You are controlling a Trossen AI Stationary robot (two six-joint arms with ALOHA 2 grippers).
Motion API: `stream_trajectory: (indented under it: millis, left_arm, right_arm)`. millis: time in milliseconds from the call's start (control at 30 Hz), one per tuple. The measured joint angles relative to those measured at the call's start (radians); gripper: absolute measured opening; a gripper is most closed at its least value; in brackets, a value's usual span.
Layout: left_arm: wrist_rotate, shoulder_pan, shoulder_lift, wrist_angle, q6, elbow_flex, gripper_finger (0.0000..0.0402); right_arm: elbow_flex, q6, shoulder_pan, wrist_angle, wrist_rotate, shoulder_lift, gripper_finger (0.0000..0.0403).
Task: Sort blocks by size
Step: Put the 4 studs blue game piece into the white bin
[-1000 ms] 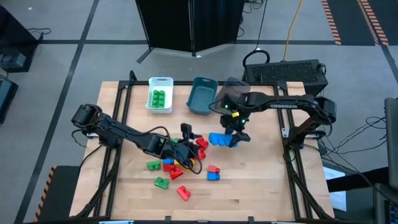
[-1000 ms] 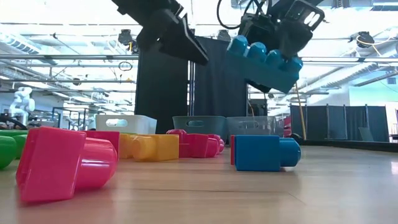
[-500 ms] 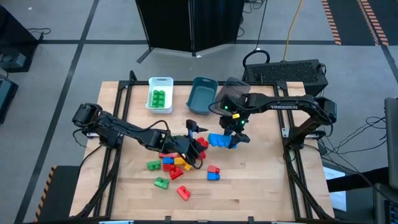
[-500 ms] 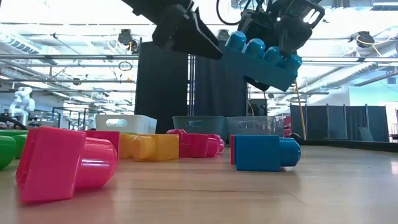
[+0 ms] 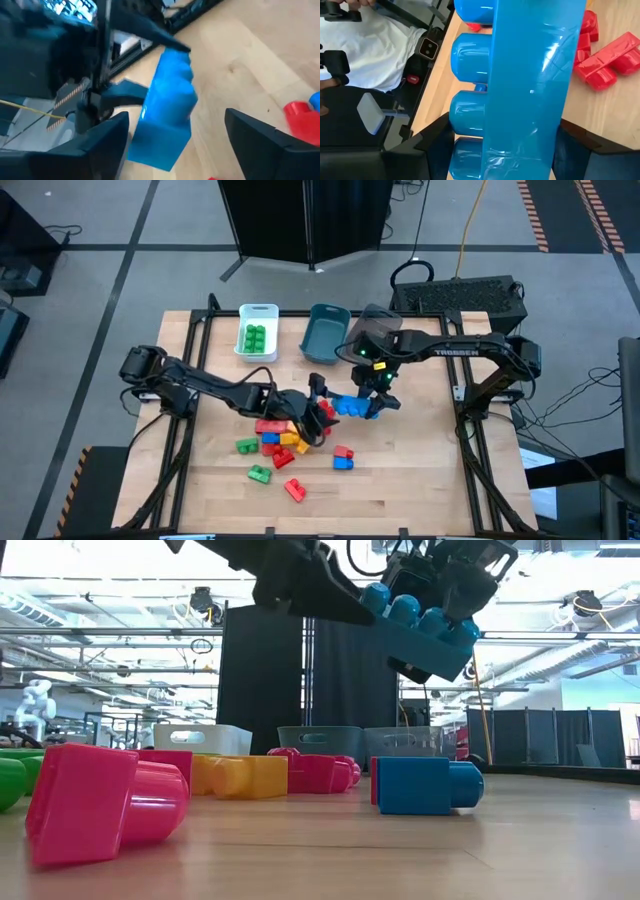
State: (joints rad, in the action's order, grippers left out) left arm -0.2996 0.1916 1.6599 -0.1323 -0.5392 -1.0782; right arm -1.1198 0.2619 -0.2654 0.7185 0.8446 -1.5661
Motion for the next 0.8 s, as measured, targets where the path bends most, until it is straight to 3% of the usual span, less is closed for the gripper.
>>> stream_trajectory:
  millis: [400, 800]
  left_arm:
    - [0.061, -0.043, 0.011, -0.027, 0.002, 0.000, 0.0252]
    - [0.048, -0.059, 0.011, -0.012, -0.001, 0.000, 0.0141]
  right_arm:
    - [0.001, 0.000, 0.000, -0.006, 0.000, 0.000, 0.0242]
    - [0.001, -0.045, -0.001, -0.024, -0.002, 0.000, 0.0251]
